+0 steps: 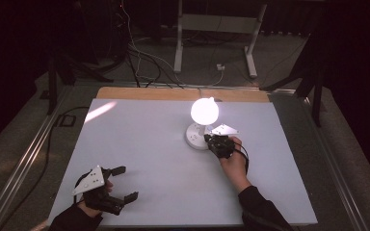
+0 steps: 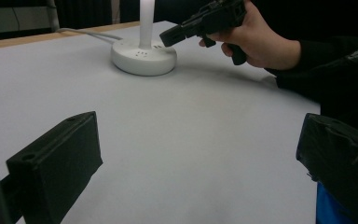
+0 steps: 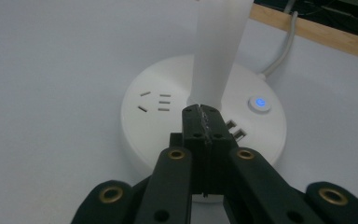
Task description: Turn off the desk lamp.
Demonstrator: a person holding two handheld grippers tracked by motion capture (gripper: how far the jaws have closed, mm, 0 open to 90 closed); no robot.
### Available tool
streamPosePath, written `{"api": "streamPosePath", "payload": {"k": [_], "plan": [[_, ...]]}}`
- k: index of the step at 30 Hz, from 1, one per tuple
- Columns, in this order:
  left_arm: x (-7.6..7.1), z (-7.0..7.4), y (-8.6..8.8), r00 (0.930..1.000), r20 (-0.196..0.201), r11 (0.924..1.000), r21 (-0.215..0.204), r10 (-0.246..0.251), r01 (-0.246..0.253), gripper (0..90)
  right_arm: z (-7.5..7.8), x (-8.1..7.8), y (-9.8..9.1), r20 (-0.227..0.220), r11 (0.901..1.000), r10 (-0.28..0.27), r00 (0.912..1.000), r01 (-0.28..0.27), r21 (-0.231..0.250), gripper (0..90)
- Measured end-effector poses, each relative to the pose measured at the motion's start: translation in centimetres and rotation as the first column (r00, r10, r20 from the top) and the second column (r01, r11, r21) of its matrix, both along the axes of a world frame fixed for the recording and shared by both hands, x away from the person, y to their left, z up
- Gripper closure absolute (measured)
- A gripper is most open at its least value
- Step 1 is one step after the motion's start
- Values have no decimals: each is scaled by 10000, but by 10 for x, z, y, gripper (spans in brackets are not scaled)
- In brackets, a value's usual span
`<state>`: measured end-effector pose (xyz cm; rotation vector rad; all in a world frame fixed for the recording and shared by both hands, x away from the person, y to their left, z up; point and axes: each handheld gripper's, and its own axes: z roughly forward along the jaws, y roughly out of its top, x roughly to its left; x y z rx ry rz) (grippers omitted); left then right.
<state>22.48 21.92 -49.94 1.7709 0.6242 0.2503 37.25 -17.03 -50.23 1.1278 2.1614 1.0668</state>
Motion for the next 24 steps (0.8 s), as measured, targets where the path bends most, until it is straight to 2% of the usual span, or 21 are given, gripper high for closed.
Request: {"api": "streamPosePath", "payload": {"k": [6,11,15,16,17,18,21,24], "plan": [[0,0,1,10000,-31,10000,-45,38,-38,6,-4,2,2,-109,9999,44,9999,-45,-151,900],[0,0,0,10000,-15,10000,-34,32,-32,6,-6,0,2,57,9994,166,9998,-164,-307,900],[-1,1,0,10000,0,10000,-64,36,-36,6,-5,1,0,-47,9994,250,9997,-251,-223,900],[0,1,0,10000,-3,10000,-71,38,-38,6,-4,1,1,-86,9991,208,9997,-211,-378,900],[0,1,0,10000,-1,10000,-86,37,-37,6,-1,-1,1,121,9984,192,9997,-185,-541,900],[0,1,1,10000,-1,10000,-89,28,-28,6,3,-2,0,269,9992,166,9995,-156,-376,900],[0,0,1,10000,-30,10000,-77,30,-30,6,20,-4,-8,289,9994,-17,9996,7,340,900],[0,0,0,10000,-10,10000,-52,18,-18,6,23,-6,-13,341,9990,-55,9994,40,454,876]]}}
